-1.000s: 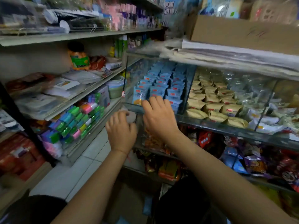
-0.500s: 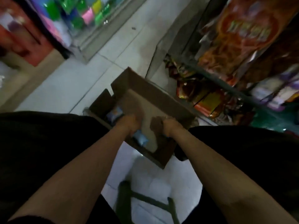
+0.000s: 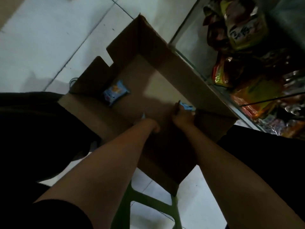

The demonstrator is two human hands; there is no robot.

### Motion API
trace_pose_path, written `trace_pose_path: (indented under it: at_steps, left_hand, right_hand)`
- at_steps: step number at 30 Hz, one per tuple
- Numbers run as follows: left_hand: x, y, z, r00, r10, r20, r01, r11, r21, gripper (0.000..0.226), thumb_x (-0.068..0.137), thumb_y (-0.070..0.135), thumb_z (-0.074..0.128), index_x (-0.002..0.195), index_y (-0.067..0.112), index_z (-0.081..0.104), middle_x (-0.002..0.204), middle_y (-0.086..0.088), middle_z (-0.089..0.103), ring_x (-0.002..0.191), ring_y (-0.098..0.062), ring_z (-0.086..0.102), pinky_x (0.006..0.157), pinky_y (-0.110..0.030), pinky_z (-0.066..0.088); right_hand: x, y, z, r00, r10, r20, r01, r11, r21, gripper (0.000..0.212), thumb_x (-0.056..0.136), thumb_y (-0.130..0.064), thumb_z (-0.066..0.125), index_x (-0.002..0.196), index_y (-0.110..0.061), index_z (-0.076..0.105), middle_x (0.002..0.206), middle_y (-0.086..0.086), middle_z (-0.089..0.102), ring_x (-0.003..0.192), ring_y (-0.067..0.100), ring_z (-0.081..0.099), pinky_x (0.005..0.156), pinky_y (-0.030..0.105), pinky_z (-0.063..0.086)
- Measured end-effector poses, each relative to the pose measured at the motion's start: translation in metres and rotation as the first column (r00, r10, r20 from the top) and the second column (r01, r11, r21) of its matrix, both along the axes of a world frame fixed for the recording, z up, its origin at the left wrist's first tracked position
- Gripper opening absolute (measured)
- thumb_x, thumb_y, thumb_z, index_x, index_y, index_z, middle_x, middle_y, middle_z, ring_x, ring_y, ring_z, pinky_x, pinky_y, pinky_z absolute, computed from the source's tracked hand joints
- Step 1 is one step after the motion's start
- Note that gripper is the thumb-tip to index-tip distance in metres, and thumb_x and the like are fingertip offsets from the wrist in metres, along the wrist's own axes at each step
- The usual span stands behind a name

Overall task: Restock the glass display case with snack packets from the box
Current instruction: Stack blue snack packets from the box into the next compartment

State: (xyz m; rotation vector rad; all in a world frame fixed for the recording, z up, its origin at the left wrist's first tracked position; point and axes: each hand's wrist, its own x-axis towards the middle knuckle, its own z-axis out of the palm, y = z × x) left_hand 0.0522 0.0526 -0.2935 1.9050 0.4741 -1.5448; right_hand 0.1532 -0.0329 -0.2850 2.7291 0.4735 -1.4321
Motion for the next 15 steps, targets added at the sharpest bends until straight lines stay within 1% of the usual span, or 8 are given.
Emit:
trace_pose_path:
  at_steps: [1, 4, 7, 8, 10, 11, 13, 15]
  left_hand:
    - [-0.003, -0.001, -0.006, 0.992, 0.110, -0.060, -0.110, 0.994, 0.009, 0.042, 0.099, 0.016, 0.048, 0.137, -0.001, 0.048, 0.145, -0.016, 0.045, 0.135, -0.032, 0.040, 0.109, -0.039, 0.032]
    - [0.005, -0.005, -0.006, 0.989, 0.146, -0.018, -0.146, 0.989, -0.003, 0.045, 0.101, 0.019, 0.043, 0.144, 0.005, 0.041, 0.152, -0.013, 0.035, 0.140, -0.035, 0.032, 0.114, -0.047, 0.025]
    - [0.004, -0.009, -0.009, 0.911, 0.412, -0.005, -0.410, 0.907, 0.102, 0.042, 0.097, 0.036, 0.047, 0.135, 0.019, 0.052, 0.138, -0.006, 0.050, 0.132, -0.034, 0.043, 0.109, -0.052, 0.031]
    - [-0.002, -0.005, -0.010, 0.835, 0.546, 0.065, -0.549, 0.820, 0.162, 0.042, 0.096, 0.039, 0.046, 0.132, 0.020, 0.053, 0.135, -0.007, 0.052, 0.127, -0.033, 0.048, 0.107, -0.049, 0.037]
    - [-0.011, 0.003, -0.010, 0.604, 0.766, 0.220, -0.794, 0.553, 0.254, 0.049, 0.095, 0.038, 0.048, 0.139, 0.015, 0.046, 0.142, -0.015, 0.044, 0.125, -0.035, 0.049, 0.101, -0.043, 0.042]
    - [-0.016, 0.011, -0.010, 0.515, 0.800, 0.309, -0.853, 0.443, 0.275, 0.055, 0.094, 0.034, 0.052, 0.144, 0.013, 0.040, 0.146, -0.018, 0.037, 0.128, -0.038, 0.044, 0.101, -0.044, 0.041]
    - [-0.025, 0.028, -0.007, 0.464, 0.785, 0.411, -0.884, 0.381, 0.272, 0.057, 0.096, 0.026, 0.051, 0.148, 0.012, 0.033, 0.152, -0.022, 0.025, 0.135, -0.042, 0.034, 0.108, -0.046, 0.031]
    - [-0.028, 0.042, -0.007, 0.503, 0.739, 0.448, -0.864, 0.421, 0.277, 0.049, 0.097, 0.024, 0.049, 0.145, 0.019, 0.037, 0.152, -0.025, 0.019, 0.135, -0.045, 0.029, 0.111, -0.049, 0.027]
  right_hand:
    - [0.000, 0.002, -0.004, 1.000, 0.011, 0.010, -0.012, 0.999, 0.043, 0.061, 0.093, -0.023, 0.053, 0.150, -0.020, 0.031, 0.145, 0.017, 0.043, 0.133, 0.033, 0.041, 0.109, 0.037, 0.032]
    - [-0.004, 0.007, -0.008, 1.000, 0.007, -0.002, -0.006, 0.993, 0.119, 0.056, 0.089, -0.026, 0.058, 0.142, -0.025, 0.040, 0.135, 0.018, 0.051, 0.118, 0.035, 0.053, 0.097, 0.035, 0.043]
    - [-0.011, 0.019, 0.002, 0.999, -0.047, -0.025, 0.051, 0.983, 0.174, 0.030, 0.083, -0.026, 0.065, 0.110, -0.023, 0.050, 0.124, 0.017, 0.042, 0.091, 0.027, 0.051, 0.079, 0.025, 0.040]
    - [-0.013, 0.022, 0.002, 0.997, -0.060, -0.043, 0.067, 0.979, 0.193, 0.027, 0.083, -0.025, 0.066, 0.103, -0.024, 0.049, 0.119, 0.015, 0.040, 0.086, 0.024, 0.049, 0.076, 0.022, 0.037]
    - [-0.017, 0.028, 0.001, 0.994, -0.077, -0.076, 0.093, 0.967, 0.237, 0.028, 0.081, -0.023, 0.068, 0.098, -0.026, 0.047, 0.111, 0.012, 0.041, 0.079, 0.023, 0.051, 0.070, 0.020, 0.035]
    - [-0.020, 0.031, 0.004, 0.994, -0.068, -0.084, 0.088, 0.963, 0.255, 0.028, 0.081, -0.021, 0.070, 0.097, -0.026, 0.047, 0.108, 0.011, 0.043, 0.078, 0.022, 0.051, 0.066, 0.020, 0.035]
    - [-0.023, 0.035, 0.006, 0.988, -0.074, -0.137, 0.112, 0.948, 0.299, 0.030, 0.078, -0.019, 0.072, 0.090, -0.030, 0.047, 0.103, 0.010, 0.054, 0.083, 0.025, 0.058, 0.062, 0.025, 0.045]
    - [-0.024, 0.035, 0.006, 0.967, -0.143, -0.209, 0.205, 0.927, 0.315, 0.034, 0.077, -0.017, 0.072, 0.086, -0.032, 0.043, 0.099, 0.011, 0.059, 0.087, 0.032, 0.063, 0.070, 0.040, 0.056]
